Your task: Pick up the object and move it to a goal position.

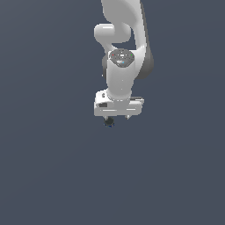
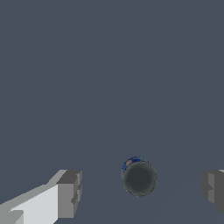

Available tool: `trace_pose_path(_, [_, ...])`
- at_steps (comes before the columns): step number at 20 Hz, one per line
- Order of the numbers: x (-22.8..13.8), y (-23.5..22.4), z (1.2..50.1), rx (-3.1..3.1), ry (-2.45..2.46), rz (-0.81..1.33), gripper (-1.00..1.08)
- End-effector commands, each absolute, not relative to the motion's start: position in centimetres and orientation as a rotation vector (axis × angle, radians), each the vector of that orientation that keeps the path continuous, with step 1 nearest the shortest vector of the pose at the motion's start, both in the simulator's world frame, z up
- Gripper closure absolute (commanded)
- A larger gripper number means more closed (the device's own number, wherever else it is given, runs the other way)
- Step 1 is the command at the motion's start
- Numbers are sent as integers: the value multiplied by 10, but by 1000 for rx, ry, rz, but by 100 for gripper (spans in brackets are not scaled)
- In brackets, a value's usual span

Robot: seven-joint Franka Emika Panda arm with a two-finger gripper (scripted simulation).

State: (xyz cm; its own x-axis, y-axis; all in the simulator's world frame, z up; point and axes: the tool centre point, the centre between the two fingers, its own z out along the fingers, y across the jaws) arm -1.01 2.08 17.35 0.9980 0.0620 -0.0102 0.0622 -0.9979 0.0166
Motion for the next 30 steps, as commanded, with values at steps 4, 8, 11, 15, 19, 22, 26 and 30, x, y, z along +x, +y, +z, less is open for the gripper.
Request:
trace_pose_path(4, [-11,18,173,3128,84,-19,-92])
trace_pose_path(8, [-14,10,173,3145,33,-33,-92])
trace_pose_path(11, [-15,8,175,3151,14,-38,-92])
trace_pose_path(15, [-15,8,174,3150,17,-37,-92])
trace_pose_path(19, [-18,6,167,3149,20,-35,-92])
trace_pose_path(22, [-23,3,157,3149,22,-32,-92])
trace_pose_path(26, [-33,-1,138,3148,27,-26,-92])
trace_pose_path(30, [-49,-7,115,3146,34,-18,-92])
